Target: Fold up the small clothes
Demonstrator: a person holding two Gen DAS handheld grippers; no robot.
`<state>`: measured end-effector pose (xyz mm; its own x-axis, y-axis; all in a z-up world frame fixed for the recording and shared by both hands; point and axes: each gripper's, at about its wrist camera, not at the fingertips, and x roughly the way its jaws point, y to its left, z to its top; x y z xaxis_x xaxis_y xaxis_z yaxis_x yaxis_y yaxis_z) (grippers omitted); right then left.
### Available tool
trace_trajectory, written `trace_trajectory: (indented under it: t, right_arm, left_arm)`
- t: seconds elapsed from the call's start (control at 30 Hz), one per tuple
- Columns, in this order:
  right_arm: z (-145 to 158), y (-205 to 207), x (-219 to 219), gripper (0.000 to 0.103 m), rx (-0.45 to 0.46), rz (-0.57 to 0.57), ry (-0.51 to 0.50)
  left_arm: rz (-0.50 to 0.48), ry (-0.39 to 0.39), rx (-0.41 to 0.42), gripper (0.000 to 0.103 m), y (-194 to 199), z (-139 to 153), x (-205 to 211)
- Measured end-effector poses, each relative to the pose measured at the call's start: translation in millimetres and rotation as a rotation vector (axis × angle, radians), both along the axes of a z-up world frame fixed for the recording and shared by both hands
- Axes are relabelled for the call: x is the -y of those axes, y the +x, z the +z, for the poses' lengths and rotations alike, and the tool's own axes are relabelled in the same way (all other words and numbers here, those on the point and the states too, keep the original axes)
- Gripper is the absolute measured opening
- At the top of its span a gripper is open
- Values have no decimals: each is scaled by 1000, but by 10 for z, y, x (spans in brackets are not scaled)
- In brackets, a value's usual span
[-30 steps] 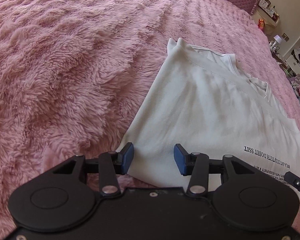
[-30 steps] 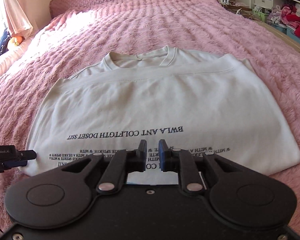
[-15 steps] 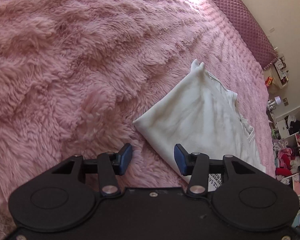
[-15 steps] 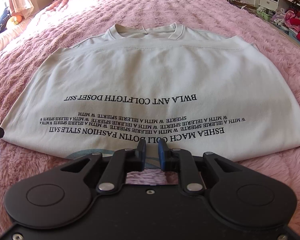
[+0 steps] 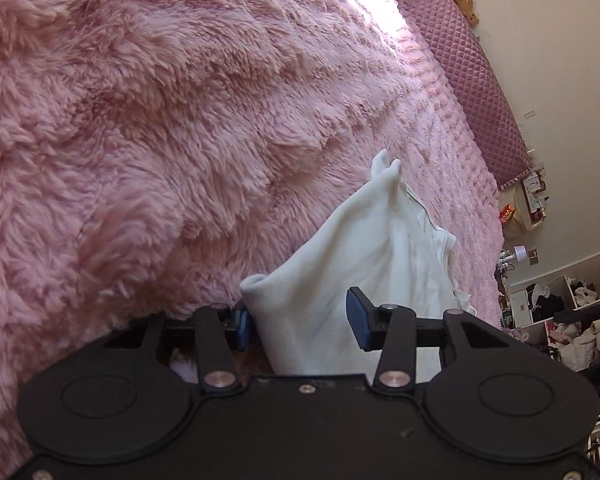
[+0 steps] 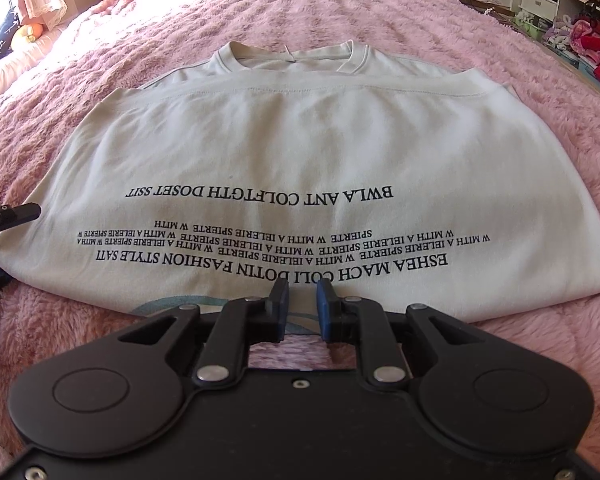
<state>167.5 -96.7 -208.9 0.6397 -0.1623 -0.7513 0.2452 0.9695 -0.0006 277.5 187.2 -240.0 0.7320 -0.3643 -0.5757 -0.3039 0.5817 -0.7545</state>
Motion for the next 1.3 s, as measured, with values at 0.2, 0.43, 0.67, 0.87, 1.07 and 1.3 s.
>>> trace_trajectory:
  t: [0.2, 0.43, 0.67, 0.87, 1.07, 1.3]
  right_arm:
    - [-22, -2, 13, 13, 4, 15, -4]
    - [375, -426, 676, 13, 142, -257, -15]
    - [212, -637, 1399, 13, 102, -480, 14]
    - [162, -646, 1334, 13, 116, -487, -9]
    - [239, -697, 1430, 13, 119, -491, 44]
    - [508, -917, 1634, 15, 189, -532, 63]
  left_arm:
    - [-1, 26, 15, 10, 45, 57, 38]
    - [-38, 56, 61, 9, 99, 284, 81]
    - [-93, 74, 120, 7, 172, 473, 245]
    - [-182, 32, 215, 6, 236, 746, 563]
    - [-324, -21, 317, 6, 335, 1116, 1185]
    - [-591, -115, 372, 6, 395, 1198, 2484]
